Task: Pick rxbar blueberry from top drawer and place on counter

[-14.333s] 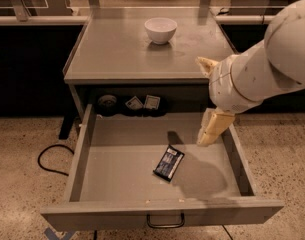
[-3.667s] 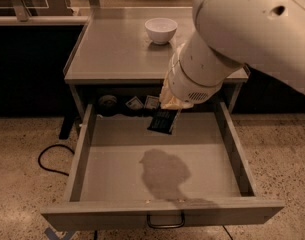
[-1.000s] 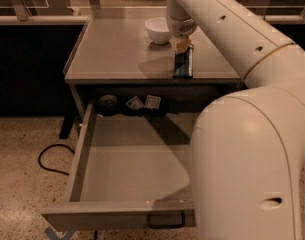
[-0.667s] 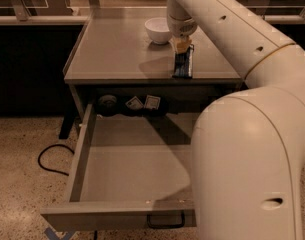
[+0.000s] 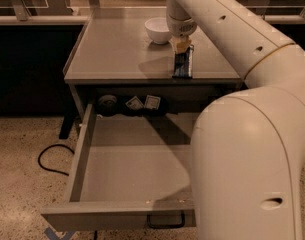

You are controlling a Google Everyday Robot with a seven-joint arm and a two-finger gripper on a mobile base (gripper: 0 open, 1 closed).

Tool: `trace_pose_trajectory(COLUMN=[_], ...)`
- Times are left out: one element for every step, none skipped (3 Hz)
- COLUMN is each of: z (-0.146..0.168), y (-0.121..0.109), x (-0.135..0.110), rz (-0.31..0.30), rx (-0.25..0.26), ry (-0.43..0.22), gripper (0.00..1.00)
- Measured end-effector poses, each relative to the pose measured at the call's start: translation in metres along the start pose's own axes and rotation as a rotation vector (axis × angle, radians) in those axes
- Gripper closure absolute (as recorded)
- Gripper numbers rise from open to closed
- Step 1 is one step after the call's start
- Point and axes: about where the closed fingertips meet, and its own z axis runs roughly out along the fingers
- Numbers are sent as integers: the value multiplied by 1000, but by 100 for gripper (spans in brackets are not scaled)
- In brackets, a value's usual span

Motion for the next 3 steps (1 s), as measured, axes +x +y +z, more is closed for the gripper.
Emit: trace_pose_trajectory(z=[0,0,0], y=[0,0,0], x=[0,0,0], rz=[0,0,0], rx=[0,0,0], ry=[0,0,0], gripper=[11,0,0])
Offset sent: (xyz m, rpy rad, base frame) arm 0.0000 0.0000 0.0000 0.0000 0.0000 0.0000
